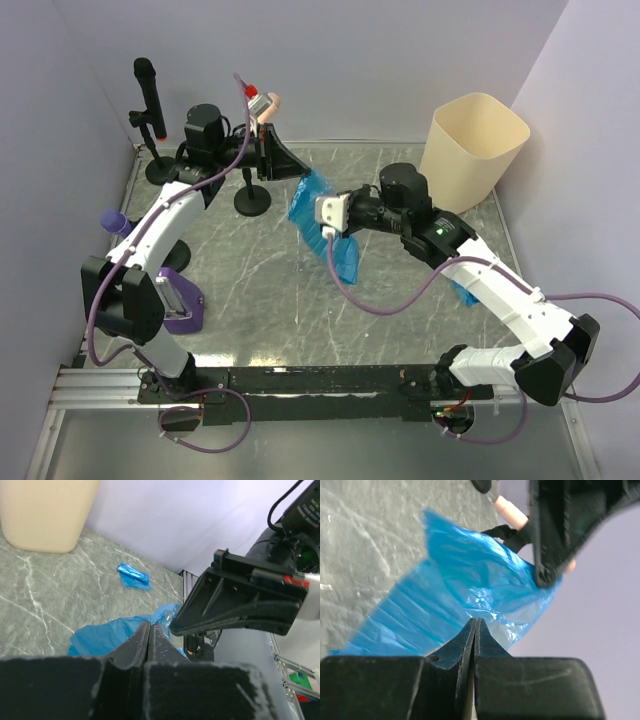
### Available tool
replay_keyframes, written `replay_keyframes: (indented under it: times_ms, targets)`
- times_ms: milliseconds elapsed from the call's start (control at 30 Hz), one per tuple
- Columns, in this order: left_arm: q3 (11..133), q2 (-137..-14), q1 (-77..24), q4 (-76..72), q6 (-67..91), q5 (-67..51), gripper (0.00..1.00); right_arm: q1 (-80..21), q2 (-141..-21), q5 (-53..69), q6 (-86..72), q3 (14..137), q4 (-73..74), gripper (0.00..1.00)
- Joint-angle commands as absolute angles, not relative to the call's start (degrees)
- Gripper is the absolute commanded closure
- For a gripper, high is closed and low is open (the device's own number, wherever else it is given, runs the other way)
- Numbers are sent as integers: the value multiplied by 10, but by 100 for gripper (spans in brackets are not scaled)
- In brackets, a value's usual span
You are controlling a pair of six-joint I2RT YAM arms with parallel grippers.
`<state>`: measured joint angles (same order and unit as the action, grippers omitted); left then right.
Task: Put the trash bags into the trash bin
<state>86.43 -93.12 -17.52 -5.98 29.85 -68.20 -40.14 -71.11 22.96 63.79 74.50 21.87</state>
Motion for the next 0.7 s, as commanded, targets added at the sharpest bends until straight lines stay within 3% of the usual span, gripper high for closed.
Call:
replay_keyframes:
  times_ms: [0, 67, 200, 300, 533, 667]
  targets:
    - [853, -903, -176, -112, 331, -679, 99, -392, -707, 245, 470, 758, 145, 100]
    - [856, -904, -177, -138, 356, -679, 99, -391, -716, 275, 414, 773, 130, 98]
    - [875, -916, -178, -142, 364, -680, 99, -391, -743, 277, 325, 782, 83, 83]
    - [878, -917, -179, -149, 370, -675, 99, -390, -751, 271, 277, 790, 59, 80]
    - [874, -916, -181, -174, 391, -671, 99, -392, -766, 256, 229, 812, 47, 68]
    - [875, -917, -181, -185, 407, -678, 99, -391, -777, 190, 247, 811, 41, 54]
